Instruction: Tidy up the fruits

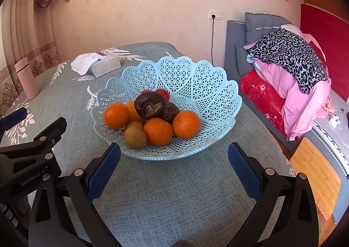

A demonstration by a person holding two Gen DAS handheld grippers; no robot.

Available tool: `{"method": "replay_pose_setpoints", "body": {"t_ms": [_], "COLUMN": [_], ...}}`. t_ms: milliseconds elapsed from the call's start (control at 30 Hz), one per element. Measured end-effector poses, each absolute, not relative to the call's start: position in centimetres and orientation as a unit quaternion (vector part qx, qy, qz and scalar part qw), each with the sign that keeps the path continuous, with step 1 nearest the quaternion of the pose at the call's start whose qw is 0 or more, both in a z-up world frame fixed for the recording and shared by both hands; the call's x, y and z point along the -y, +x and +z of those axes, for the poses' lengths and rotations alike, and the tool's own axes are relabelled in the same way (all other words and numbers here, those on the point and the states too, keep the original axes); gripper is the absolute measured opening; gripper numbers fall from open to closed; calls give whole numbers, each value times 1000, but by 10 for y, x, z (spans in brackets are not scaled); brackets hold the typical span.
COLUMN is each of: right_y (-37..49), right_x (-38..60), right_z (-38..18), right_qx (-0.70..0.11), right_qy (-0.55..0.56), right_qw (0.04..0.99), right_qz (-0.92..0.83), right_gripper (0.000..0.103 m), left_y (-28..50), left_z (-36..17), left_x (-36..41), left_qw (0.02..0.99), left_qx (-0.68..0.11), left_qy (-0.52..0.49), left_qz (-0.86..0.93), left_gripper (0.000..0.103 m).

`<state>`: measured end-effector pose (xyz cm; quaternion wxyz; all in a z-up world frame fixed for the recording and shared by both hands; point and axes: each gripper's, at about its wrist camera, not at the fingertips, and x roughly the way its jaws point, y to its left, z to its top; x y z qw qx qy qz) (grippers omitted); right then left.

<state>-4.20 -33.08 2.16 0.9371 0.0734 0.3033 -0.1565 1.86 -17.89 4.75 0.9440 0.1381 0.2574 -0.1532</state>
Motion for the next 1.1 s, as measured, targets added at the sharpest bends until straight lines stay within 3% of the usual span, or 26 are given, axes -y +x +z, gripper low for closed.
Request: {"method": "replay_pose_setpoints", "body": {"t_ms": [1100], "right_y": [-42], "right_x": [331], "right_z": [22], "right_qx": [-303], "right_qy": [73], "right_qw": [937], "right_qz": [-157], "right_gripper": [100], "left_y": [17], "left_z": [46], "left_x": [181], "left_qw": [943], "left_qx": [-257], "left_qy": [145], "left_qz": [-154], "left_gripper": [98]}}
